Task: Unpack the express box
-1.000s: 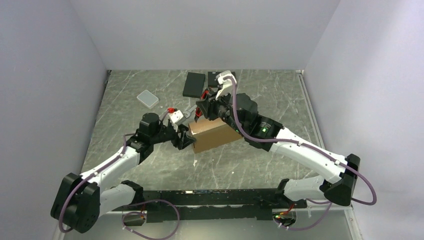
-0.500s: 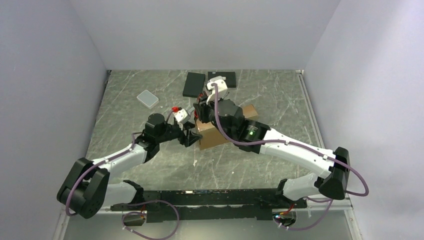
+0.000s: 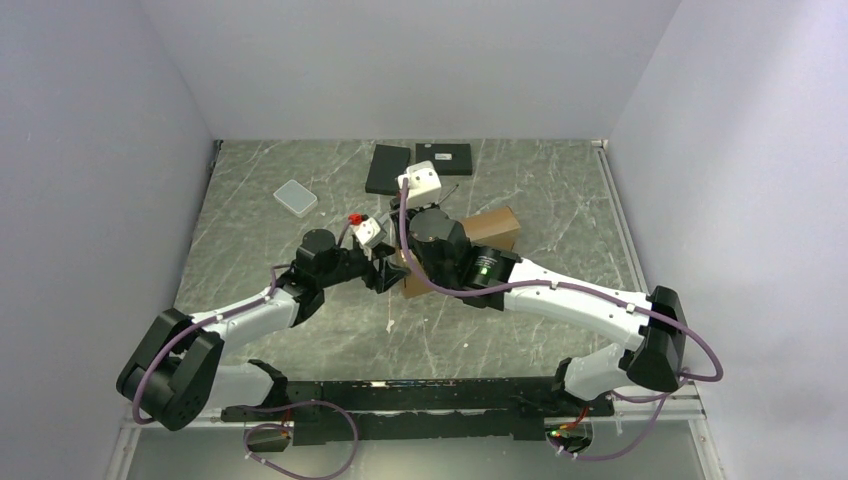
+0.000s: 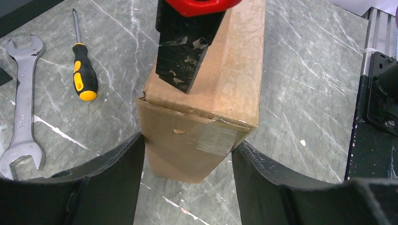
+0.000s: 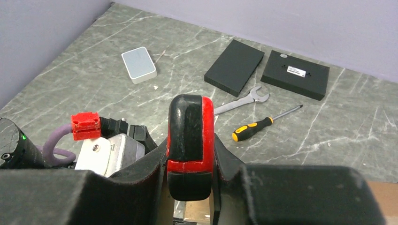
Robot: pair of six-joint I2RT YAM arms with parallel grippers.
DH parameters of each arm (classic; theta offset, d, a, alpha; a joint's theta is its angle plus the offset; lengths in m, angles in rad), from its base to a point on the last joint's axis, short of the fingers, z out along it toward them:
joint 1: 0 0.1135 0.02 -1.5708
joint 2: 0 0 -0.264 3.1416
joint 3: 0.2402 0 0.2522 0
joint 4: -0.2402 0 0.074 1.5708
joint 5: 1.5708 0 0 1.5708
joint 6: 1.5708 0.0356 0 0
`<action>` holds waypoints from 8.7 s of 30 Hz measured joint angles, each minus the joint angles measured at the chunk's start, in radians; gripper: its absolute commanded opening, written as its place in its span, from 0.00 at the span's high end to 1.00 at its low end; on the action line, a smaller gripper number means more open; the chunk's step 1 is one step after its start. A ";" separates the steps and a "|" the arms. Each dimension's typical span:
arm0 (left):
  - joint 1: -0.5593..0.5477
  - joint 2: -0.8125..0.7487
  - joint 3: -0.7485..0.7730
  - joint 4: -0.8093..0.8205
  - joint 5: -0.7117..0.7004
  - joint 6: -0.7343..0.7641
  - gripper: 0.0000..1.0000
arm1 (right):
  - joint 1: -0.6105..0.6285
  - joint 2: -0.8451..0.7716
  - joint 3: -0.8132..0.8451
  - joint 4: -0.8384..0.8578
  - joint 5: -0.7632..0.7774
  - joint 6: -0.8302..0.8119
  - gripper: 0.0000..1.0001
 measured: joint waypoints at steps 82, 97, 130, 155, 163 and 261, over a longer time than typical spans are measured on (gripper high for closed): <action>-0.014 -0.023 -0.017 0.007 -0.063 -0.013 1.00 | 0.203 -0.034 -0.042 -0.215 0.266 0.185 1.00; -0.014 -0.023 -0.017 0.002 -0.082 -0.013 1.00 | 0.200 0.051 0.090 -0.386 0.292 0.279 1.00; -0.021 -0.028 -0.022 0.001 -0.085 -0.014 1.00 | 0.247 -0.002 -0.030 -0.310 0.363 0.346 1.00; -0.021 -0.028 -0.022 0.001 -0.084 -0.010 1.00 | 0.283 -0.109 -0.272 0.031 0.413 0.266 1.00; -0.020 -0.029 -0.021 0.016 -0.086 -0.010 1.00 | 0.251 -0.099 -0.214 0.007 0.363 0.153 1.00; -0.320 0.253 0.697 -0.851 -0.333 0.231 0.56 | -0.303 -0.782 -0.330 -0.383 0.074 0.142 1.00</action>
